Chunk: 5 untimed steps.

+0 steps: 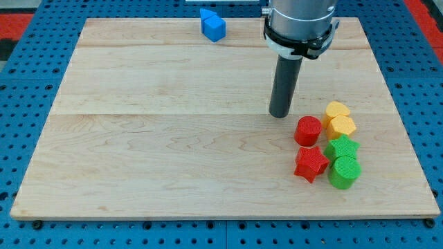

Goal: Go to the right side of the yellow blocks

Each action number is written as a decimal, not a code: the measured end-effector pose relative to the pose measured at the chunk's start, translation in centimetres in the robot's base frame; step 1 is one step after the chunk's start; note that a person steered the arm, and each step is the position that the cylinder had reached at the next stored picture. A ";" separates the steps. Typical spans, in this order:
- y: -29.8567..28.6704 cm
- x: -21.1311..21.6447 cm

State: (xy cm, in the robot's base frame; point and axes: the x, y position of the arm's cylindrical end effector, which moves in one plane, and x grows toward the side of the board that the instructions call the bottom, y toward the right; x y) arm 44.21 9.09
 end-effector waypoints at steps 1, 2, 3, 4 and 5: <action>-0.1 -0.1; -0.2 -0.1; -0.2 -0.2; -1.1 -1.5; -1.8 -1.9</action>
State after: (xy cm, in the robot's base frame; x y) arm 42.27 7.28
